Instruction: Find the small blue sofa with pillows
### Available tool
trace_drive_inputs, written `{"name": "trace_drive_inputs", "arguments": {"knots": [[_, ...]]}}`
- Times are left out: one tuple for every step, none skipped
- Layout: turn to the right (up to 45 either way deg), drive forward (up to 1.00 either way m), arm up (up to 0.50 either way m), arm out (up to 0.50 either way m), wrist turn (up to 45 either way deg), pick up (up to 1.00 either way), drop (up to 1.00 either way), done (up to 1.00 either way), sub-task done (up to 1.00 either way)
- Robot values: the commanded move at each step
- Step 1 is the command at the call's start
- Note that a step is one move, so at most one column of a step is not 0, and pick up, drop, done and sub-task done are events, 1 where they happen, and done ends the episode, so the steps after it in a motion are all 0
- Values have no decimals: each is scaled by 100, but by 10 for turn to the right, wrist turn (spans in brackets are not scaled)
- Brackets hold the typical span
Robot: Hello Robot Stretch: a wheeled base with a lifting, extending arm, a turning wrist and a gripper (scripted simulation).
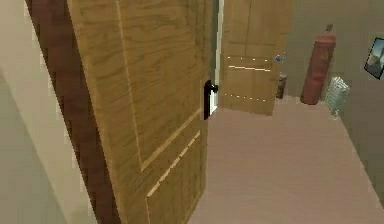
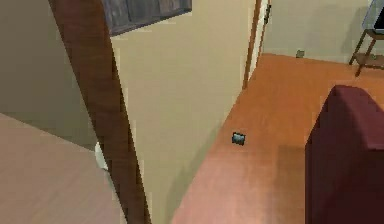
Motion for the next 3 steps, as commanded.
{"name": "trace_drive_inputs", "arguments": {"knots": [[0, 5, 0, 0, 0, 0, 0, 0, 0], [240, 0, 0, 0, 0, 0, 0, 0, 0], [0, 100, 0, 0, 0, 0, 0, 0, 0]]}}
